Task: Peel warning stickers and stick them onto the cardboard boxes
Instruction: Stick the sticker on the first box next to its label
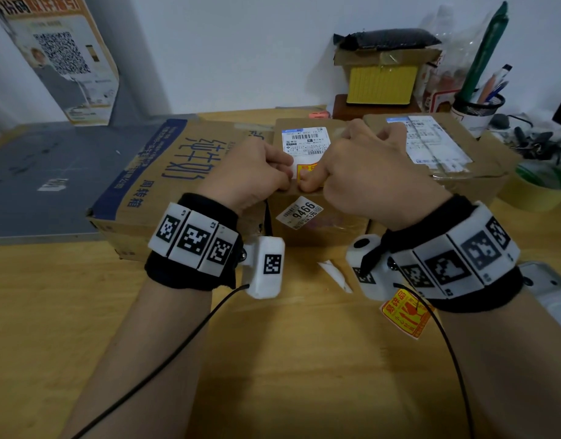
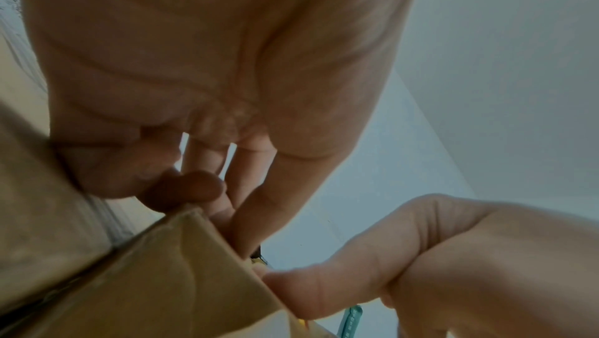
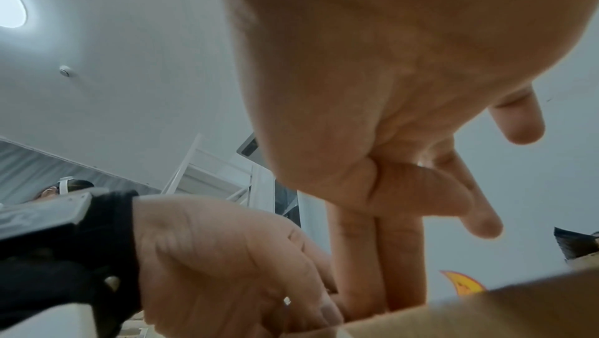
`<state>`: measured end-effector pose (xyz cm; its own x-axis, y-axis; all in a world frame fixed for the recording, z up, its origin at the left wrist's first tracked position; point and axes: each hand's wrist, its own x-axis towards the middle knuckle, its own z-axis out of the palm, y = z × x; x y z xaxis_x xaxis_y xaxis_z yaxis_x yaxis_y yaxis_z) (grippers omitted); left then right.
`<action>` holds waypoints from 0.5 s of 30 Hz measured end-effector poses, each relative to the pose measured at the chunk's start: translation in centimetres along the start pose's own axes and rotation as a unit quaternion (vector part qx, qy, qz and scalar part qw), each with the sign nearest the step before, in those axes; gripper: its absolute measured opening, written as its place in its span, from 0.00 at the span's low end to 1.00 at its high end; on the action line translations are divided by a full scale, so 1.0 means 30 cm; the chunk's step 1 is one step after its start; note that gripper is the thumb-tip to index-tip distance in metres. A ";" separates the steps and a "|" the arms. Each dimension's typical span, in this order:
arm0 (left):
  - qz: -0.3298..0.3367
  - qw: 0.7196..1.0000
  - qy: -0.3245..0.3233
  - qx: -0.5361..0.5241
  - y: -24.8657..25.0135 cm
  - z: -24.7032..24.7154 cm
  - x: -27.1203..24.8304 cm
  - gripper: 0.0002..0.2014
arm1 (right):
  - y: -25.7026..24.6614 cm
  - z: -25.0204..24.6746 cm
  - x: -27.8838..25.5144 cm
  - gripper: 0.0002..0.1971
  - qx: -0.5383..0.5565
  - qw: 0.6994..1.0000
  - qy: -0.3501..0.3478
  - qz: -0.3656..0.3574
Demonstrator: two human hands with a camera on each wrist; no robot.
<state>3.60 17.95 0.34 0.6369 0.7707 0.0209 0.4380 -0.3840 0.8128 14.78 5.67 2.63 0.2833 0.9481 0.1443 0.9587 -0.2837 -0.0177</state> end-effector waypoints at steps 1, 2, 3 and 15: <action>-0.001 1.000 0.000 0.000 0.000 0.000 0.000 0.20 | -0.001 0.004 0.001 0.17 0.003 1.000 0.008 0.006; -0.002 1.000 0.002 -0.002 0.000 0.000 0.000 0.20 | -0.002 0.010 0.002 0.17 0.013 1.000 0.013 0.014; -0.003 1.000 0.003 -0.004 0.000 0.001 0.000 0.20 | -0.002 0.015 0.004 0.17 0.025 0.999 0.009 0.024; 0.010 1.000 0.000 0.006 0.001 0.001 -0.003 0.19 | -0.009 0.009 0.004 0.25 0.026 0.997 -0.044 0.058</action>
<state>3.57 17.85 0.36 0.6458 0.7626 0.0379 0.4319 -0.4058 0.8055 14.56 5.92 2.39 0.3915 0.9188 0.0507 0.9185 -0.3869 -0.0811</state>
